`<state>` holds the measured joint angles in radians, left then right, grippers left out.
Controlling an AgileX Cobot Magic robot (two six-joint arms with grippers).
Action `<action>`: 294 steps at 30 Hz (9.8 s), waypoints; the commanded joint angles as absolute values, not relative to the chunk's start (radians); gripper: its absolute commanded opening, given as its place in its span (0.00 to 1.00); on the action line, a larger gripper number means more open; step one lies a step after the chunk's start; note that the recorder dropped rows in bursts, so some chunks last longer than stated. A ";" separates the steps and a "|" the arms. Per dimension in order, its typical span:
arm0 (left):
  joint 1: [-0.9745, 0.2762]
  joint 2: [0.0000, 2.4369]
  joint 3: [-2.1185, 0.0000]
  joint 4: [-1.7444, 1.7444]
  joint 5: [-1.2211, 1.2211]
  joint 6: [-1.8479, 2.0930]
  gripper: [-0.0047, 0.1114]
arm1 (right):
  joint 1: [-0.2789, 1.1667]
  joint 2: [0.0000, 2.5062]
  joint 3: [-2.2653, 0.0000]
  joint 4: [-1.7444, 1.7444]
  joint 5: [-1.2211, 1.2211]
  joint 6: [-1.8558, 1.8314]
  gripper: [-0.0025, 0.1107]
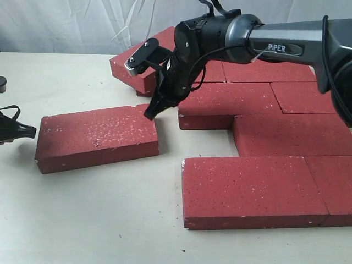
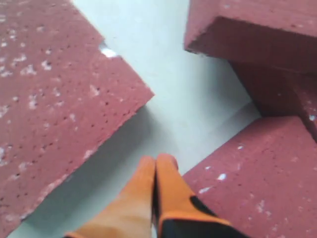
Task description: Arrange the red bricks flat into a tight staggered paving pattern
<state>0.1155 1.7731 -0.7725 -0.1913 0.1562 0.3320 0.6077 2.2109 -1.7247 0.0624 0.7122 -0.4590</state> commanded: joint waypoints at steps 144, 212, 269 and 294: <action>-0.172 1.832 -0.867 -0.370 0.261 0.460 0.04 | 0.609 2.185 -1.781 -0.045 0.827 -0.363 0.01; -0.170 1.828 -0.867 -0.339 0.309 0.509 0.04 | 0.617 2.299 -1.890 -0.006 0.957 -0.424 0.01; -0.126 1.828 -0.867 -0.343 0.307 0.506 0.04 | 0.759 2.154 -1.682 0.334 1.221 -0.793 0.01; -0.126 1.828 -0.867 -0.352 0.342 0.506 0.04 | 0.791 2.200 -1.660 0.115 1.179 -0.736 0.01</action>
<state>-0.1307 1.8323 -0.8668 -0.3418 0.3349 0.5050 0.7927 2.2038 -1.6645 0.1337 1.1816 -0.7402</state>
